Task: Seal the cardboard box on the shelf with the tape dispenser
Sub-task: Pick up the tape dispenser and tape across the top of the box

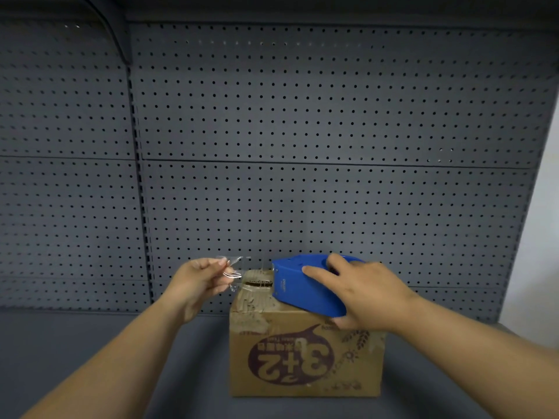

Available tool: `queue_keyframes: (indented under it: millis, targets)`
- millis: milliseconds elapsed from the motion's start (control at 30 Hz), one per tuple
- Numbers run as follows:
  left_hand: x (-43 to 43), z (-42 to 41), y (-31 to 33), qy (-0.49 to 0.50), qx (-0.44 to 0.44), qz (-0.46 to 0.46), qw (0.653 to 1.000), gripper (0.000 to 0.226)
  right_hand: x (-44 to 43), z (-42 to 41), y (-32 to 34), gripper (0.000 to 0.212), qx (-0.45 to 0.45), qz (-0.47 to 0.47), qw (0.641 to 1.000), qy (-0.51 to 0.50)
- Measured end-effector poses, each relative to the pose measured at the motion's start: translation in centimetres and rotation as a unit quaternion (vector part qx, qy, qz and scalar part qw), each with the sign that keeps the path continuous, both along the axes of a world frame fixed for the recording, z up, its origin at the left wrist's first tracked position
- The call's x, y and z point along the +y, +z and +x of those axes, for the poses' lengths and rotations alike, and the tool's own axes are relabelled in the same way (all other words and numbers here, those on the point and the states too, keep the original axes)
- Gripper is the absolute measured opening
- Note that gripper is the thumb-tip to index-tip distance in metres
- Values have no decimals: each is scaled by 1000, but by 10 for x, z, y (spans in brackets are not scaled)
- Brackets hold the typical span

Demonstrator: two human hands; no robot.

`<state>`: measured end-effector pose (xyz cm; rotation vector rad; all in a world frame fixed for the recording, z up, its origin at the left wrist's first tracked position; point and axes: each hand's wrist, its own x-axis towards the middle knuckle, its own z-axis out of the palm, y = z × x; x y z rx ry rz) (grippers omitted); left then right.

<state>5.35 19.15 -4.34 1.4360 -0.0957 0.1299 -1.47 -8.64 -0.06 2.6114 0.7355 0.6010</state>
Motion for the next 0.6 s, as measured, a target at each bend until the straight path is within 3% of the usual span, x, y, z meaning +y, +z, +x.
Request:
queue_keyframes:
  millis: [167,300,400,600]
  targets:
    - [1,2,-2,3,7,-10,1000,17,-10,6,-18,96,-118,-12,992,47]
    - [1,4,-1,5,14,-16,1000,13,-7,4,-17,111,-73,-22,997,-2]
    - [1,5,1,5,21,-31,999,12,-5,5,-11,101,-27,-10,1000,-5]
    - [-6,4,5,29,33,-53,998,9,-15,-3,26,94,-40,10,999,12]
